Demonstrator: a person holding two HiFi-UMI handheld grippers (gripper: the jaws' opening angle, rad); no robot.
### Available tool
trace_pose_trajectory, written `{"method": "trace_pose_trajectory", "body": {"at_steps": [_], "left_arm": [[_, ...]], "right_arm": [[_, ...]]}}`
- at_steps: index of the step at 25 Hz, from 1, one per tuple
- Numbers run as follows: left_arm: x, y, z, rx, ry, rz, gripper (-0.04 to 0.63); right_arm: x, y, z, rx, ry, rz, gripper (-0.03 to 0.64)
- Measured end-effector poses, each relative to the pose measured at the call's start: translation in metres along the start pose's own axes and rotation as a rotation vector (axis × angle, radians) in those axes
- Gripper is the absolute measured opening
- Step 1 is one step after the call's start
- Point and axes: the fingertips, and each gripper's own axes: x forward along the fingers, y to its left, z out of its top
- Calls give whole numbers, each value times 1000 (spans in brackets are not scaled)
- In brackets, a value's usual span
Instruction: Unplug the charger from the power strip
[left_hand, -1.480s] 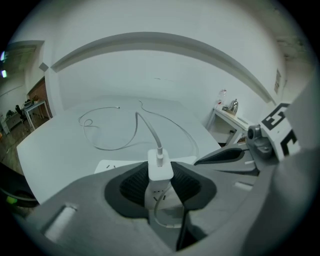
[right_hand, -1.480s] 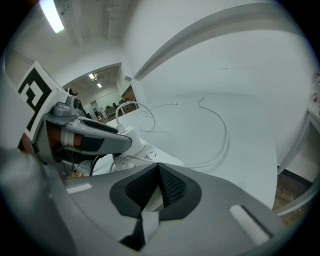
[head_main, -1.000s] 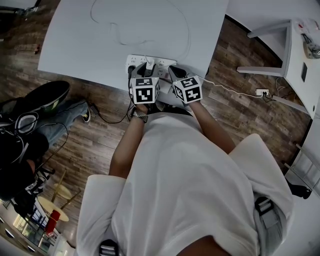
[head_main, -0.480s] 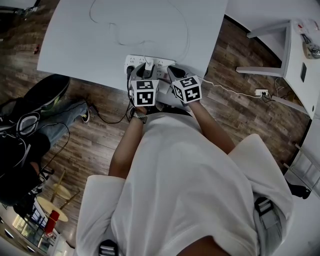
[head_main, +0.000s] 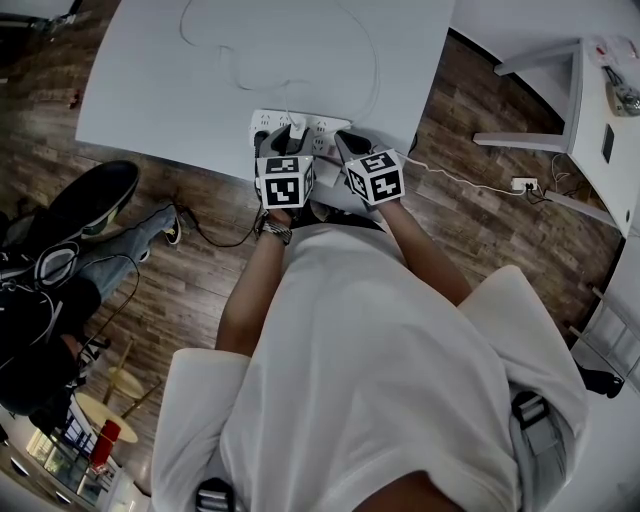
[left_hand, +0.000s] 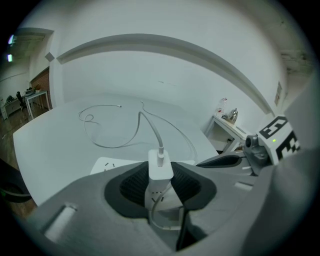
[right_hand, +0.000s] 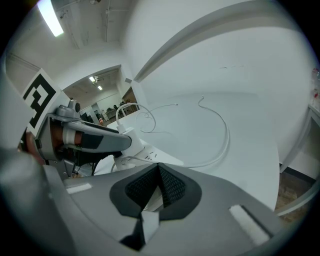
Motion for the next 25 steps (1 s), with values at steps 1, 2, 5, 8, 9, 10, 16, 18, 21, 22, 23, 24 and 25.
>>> {"method": "trace_pose_trajectory", "body": {"at_steps": [1,2,5,8,9,10,16,18,21,22,23,24,25], "left_arm": [[0,0,0,-3,0,-4,143],[-1,0,0,-5,0,-5,143],[0,1,-1,11,2,-1,143],[-2,-1,-1,57,0,6,141],[-2,-1,-1,66,1,8,143],[-2,-1,-1,75,4,12,141],[3,-2,-2,152,8,30,141],[4,-3,-3,149,8,33,141],[4,-2,-3,102,4,31,141],[3,-2,-2,83,0,26,141],[3,-1,-1,65,-1,20,141],[3,-1,-1,47,-2,13,141],[2,-1,-1,32,-4,8,141]], "right_arm": [[0,0,0,0,-1,0,2],[0,0,0,0,-2,-1,2],[0,0,0,0,-2,-2,2],[0,2,0,-5,-1,0,2],[-1,2,0,-6,-1,0,2],[-1,2,0,-7,0,-1,2],[2,0,-2,-9,5,-2,2],[2,-1,-3,-8,6,-1,2],[1,-2,-3,-4,4,-1,2],[1,-2,-2,-4,3,-2,2],[1,-2,-2,-3,3,-2,2],[1,-2,-2,-4,3,-2,2],[1,-2,-2,-4,3,-2,2]]}}
